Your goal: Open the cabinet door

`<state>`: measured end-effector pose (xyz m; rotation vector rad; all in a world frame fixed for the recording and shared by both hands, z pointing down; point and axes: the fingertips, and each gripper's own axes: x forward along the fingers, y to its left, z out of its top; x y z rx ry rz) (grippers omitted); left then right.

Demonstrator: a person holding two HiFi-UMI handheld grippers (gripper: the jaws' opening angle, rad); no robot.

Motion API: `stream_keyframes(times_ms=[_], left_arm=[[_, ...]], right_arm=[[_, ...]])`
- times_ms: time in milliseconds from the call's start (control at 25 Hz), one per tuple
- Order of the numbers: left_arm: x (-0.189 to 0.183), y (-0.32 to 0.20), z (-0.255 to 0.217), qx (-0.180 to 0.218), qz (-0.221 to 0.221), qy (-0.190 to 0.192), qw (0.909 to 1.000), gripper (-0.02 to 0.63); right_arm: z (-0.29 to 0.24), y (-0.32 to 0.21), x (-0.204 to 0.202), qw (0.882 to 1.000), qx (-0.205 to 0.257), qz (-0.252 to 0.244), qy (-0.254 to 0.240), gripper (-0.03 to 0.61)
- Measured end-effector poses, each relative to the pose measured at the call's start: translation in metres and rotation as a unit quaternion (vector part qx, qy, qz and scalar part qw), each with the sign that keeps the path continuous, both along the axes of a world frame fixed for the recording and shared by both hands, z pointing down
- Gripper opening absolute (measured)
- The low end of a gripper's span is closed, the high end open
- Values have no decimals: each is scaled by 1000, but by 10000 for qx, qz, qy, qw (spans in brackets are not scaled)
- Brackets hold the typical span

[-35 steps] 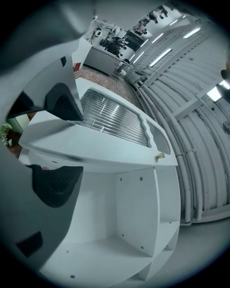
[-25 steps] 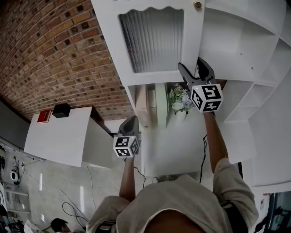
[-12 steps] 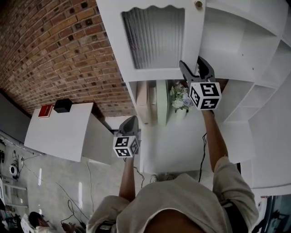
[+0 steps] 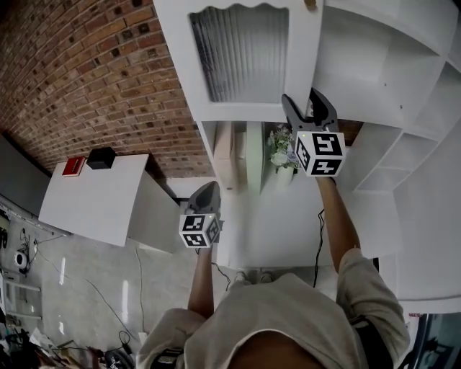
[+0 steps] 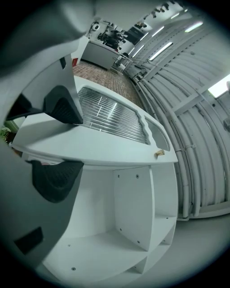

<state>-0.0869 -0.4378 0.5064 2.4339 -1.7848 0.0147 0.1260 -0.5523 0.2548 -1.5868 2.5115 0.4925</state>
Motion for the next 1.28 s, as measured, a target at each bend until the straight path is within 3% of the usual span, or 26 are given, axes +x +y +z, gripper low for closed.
stream_keyframes(times_ms=[520,1000,1280], left_arm=[[10,9,3,12,383,85,9992,26],[-38,4,0,89,1334,78,9910,27],[-28,2,-1,141,2087,112,9778,26]], right_arm=[[-1,34,-4,10000,-23,-7,66,233],[0,77,-17,9954,-30,960,-57,244],[1,105,-27,9887,-20,1500,2,238]])
